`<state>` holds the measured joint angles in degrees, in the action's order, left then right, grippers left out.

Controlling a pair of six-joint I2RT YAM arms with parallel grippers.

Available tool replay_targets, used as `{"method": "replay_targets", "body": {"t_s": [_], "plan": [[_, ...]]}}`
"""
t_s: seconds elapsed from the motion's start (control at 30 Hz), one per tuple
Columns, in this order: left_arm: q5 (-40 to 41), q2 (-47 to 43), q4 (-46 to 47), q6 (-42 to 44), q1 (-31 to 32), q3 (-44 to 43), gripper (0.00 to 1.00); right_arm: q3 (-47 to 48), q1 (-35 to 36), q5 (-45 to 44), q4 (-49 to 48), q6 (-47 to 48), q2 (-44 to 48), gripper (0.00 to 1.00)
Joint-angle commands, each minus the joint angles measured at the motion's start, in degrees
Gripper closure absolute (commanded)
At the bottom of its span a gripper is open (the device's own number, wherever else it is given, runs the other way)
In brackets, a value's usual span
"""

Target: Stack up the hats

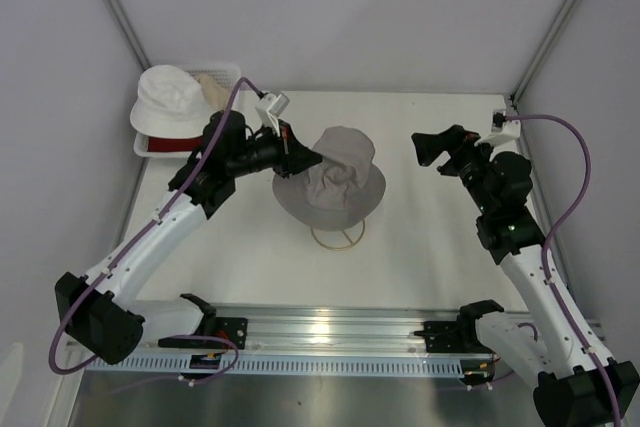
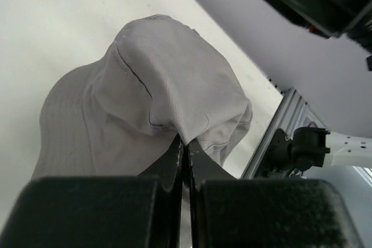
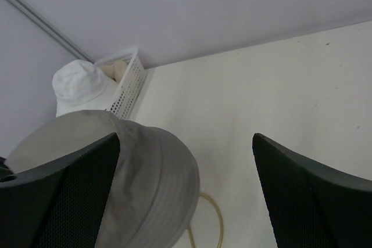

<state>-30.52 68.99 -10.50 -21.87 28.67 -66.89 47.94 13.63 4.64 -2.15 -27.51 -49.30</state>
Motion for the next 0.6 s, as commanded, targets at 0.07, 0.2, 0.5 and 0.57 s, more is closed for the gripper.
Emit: {"method": "replay_targets", "body": {"t_s": [0.07, 0.2, 0.5, 0.57], "plan": [[3.70, -2.98, 2.85, 0.69, 0.25, 6.06, 0.99, -1.36, -0.09, 6.16, -3.12, -3.17, -1.67, 0.01], [3.80, -4.12, 7.51, -0.54, 0.25, 12.74, 0.95, -2.85, -0.09, 7.39, -2.24, -3.87, -2.73, 0.01], [8.09, -8.25, 7.52, -0.46, 0.25, 18.73, 0.42, -7.25, 0.35, 10.56, -6.55, -4.40, -4.31, 0.01], [10.30, -10.71, 6.90, -0.80, 0.25, 18.82, 0.21, -7.69, 0.87, 10.04, -6.90, -4.40, -5.10, 0.01]]}}
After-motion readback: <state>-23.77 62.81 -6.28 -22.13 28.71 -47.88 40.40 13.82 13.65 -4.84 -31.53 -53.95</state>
